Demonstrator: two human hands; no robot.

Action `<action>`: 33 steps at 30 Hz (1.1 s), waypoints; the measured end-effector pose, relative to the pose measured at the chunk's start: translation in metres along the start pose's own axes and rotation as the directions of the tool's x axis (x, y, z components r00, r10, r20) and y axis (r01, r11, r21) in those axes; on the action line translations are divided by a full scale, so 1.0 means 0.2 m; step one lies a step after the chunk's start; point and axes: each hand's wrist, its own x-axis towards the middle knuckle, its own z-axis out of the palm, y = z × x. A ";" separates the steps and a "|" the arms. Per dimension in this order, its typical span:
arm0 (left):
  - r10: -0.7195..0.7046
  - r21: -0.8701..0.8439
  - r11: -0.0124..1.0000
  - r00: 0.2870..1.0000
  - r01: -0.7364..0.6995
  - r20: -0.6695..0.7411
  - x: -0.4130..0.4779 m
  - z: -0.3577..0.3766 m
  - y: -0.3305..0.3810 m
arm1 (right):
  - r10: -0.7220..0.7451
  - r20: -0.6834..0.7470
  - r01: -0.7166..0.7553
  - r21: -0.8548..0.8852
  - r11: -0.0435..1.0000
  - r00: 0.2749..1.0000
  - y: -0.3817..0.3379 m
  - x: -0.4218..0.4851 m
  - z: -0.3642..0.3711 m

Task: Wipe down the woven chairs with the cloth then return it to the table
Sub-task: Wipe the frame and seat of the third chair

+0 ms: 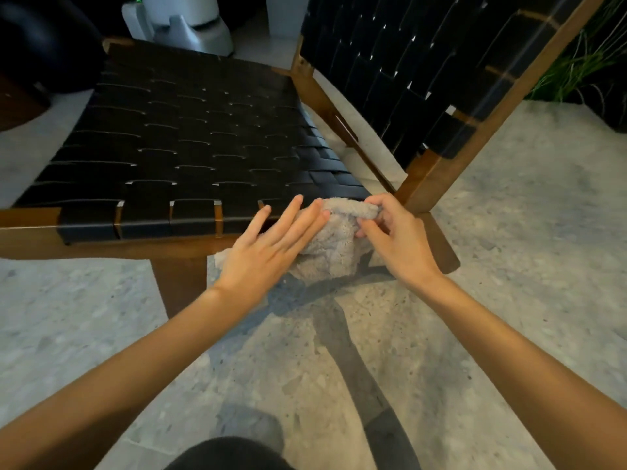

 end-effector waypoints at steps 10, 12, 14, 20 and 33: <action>-0.214 0.021 0.976 0.976 0.215 -0.034 -0.42 -0.07 -0.35 | -0.222 0.126 0.222 0.015 0.975 0.967 -0.45 -0.02 0.36; -0.251 0.037 0.967 0.968 0.252 -0.024 -0.51 -0.08 -0.42 | -0.251 0.190 0.250 0.028 0.968 0.949 -0.55 -0.01 0.44; -0.278 0.055 0.959 0.961 0.278 -0.006 -0.63 -0.09 -0.50 | -0.277 0.233 0.274 0.045 0.961 0.932 -0.65 0.00 0.52; -0.361 0.125 0.921 0.928 0.370 -0.089 -0.90 -0.13 -0.76 | -0.386 0.325 0.369 0.114 0.922 0.863 -0.93 -0.01 0.74; -0.374 0.177 0.916 0.926 0.360 0.053 -0.70 -0.15 -0.65 | -0.334 0.124 0.349 -0.134 0.927 0.934 -0.83 0.03 0.63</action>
